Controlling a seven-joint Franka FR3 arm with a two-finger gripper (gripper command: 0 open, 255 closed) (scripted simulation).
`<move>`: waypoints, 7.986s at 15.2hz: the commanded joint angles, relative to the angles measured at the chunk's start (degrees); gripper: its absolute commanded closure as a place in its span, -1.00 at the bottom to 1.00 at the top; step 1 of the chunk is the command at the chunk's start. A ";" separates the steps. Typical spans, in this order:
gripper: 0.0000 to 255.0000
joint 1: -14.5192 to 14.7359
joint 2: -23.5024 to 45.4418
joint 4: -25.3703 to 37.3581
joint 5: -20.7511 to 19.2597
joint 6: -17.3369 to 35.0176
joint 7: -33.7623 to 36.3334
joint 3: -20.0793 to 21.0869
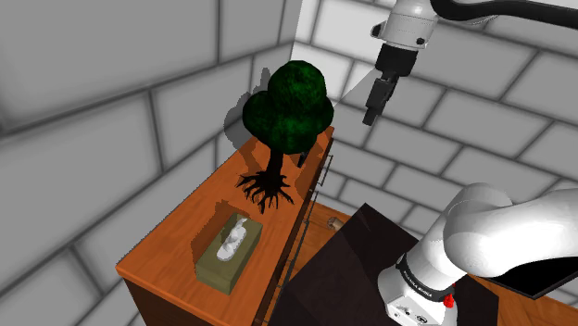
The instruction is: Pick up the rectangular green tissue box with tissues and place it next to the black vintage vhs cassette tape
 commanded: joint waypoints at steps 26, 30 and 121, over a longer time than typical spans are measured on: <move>-1.00 13.27 14.41 -26.93 31.94 57.92 22.40 21.13; -1.00 15.59 24.60 -24.60 36.68 69.54 24.16 24.60; 1.00 5.03 25.69 1.73 23.67 41.76 16.05 5.75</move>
